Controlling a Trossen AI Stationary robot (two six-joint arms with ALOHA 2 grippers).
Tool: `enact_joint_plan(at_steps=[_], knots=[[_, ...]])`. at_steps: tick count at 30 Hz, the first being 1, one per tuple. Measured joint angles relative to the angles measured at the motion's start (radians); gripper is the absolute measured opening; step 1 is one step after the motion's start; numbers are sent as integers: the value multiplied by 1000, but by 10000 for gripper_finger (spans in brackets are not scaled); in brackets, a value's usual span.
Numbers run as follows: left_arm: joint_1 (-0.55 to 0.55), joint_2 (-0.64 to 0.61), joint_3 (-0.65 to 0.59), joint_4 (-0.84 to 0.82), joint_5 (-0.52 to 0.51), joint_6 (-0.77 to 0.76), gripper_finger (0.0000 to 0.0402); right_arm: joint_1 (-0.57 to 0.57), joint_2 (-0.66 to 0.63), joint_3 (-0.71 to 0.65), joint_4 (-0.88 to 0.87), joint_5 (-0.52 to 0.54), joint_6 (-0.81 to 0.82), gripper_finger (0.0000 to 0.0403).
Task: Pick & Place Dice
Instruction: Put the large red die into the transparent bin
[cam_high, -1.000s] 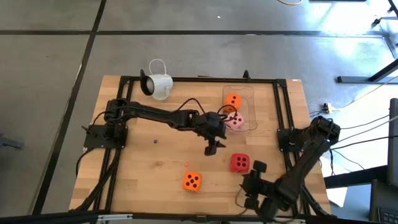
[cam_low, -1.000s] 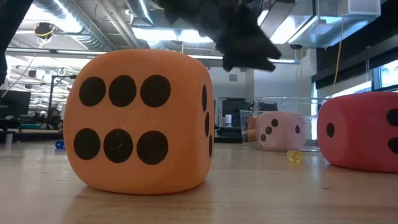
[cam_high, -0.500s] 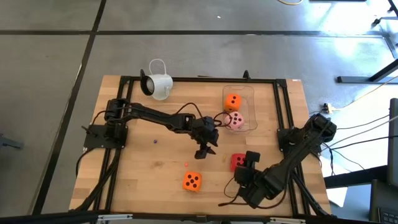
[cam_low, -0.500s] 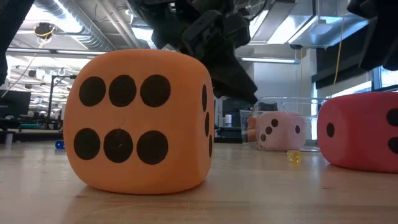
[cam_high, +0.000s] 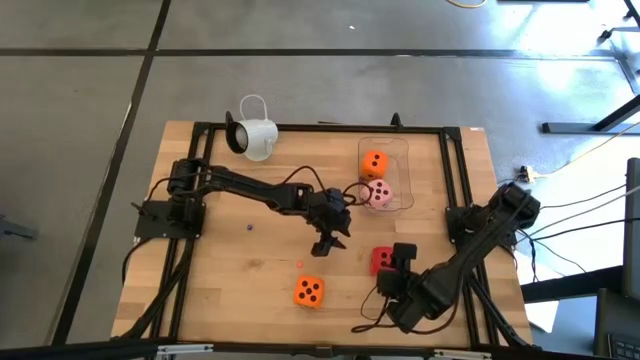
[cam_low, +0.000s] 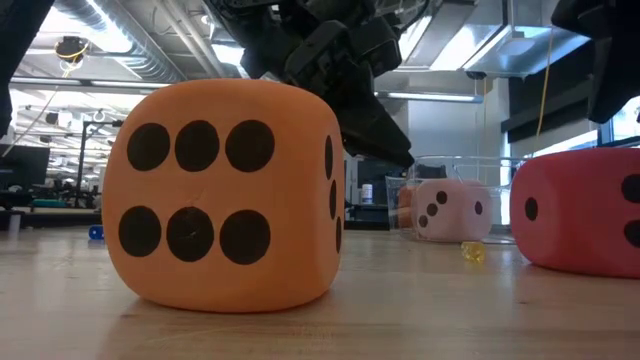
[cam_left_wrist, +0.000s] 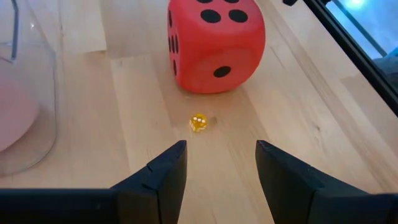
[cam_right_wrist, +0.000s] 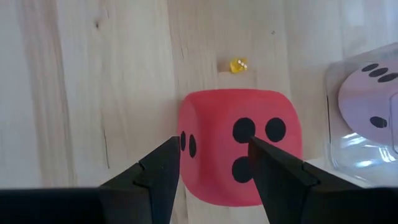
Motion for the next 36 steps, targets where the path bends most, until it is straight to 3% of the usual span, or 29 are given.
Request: enact_joint_plan(at_steps=[17,32,36], knots=[[0,0,0,-4,0,-2,183,4,137,7,-28,23,-59,190],[0,0,0,-10,1,-3,180,40,253,6,-105,219,36,189],[0,0,0,-10,3,-4,182,47,272,5,-122,261,69,161]])
